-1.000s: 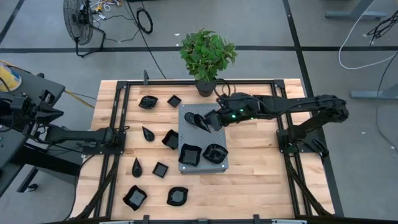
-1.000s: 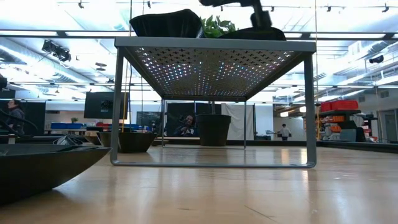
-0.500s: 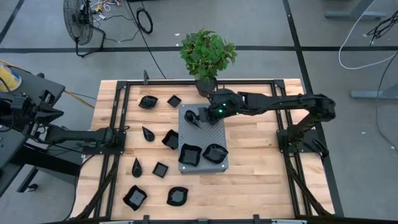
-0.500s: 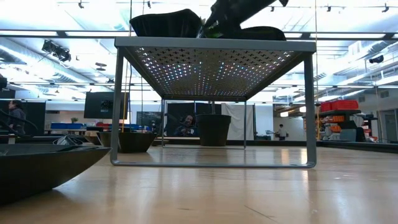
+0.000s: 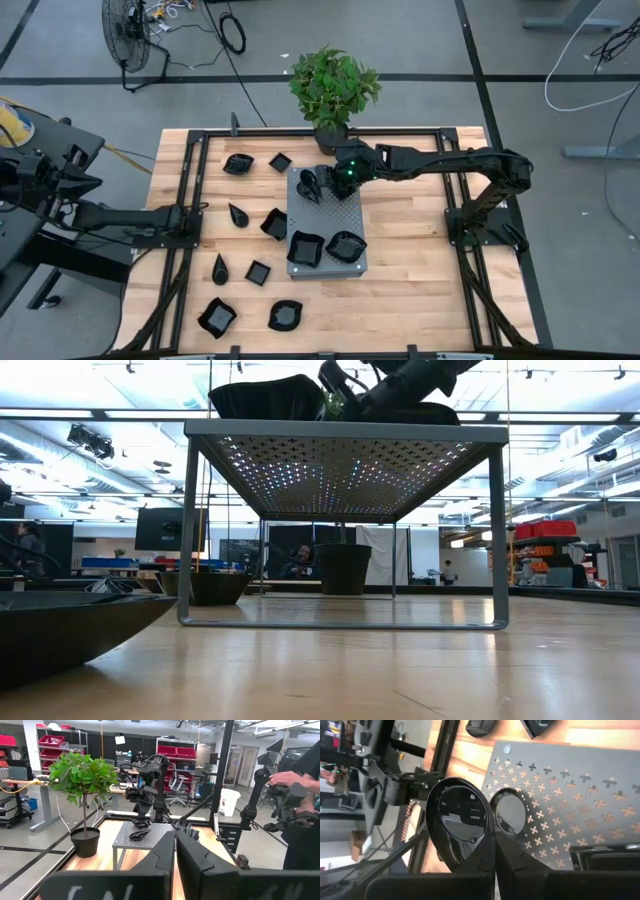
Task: Pick & Place Mini shaped plates
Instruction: Stack the black bowl on top of the black bowl on the shelf
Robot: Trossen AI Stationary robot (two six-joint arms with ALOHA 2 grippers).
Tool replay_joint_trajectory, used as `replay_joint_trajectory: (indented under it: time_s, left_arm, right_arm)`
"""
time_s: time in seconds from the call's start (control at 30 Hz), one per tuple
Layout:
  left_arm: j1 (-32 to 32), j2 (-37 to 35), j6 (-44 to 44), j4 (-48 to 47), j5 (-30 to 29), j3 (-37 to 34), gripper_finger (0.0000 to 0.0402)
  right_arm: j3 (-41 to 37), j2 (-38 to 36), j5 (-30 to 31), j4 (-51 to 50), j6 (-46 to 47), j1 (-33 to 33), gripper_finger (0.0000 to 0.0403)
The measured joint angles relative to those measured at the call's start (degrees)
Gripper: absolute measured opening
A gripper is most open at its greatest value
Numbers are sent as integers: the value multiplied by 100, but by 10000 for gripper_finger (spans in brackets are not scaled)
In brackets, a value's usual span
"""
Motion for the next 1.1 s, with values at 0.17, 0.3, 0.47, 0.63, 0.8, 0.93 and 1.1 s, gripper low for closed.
replay_joint_trajectory:
  time_s: [0.17, 0.3, 0.47, 0.63, 0.8, 0.93, 1.1]
  left_arm:
    - [2, -1, 2, 0, 0, 2, 23]
    - [0, -1, 2, 1, 0, 2, 23]
    - [1, -1, 4, 0, 0, 0, 23]
    - [1, -1, 1, 0, 0, 1, 23]
    - [1, -1, 0, 0, 0, 0, 23]
    - [2, 0, 1, 0, 0, 1, 23]
    - [0, -1, 2, 0, 2, 2, 23]
  right_arm:
    - [-35, 0, 2, -24, 2, 0, 0]
    - [-35, -2, 0, 38, 47, 5, 0]
    - [187, -2, 4, 76, 131, 90, 0]
    - [508, -2, 17, 22, 107, 127, 0]
    - [851, -2, 156, -149, -29, 166, 0]
    - [1227, 116, 152, -383, -185, 221, 0]
    - [1725, 527, 109, -853, -468, 286, 0]
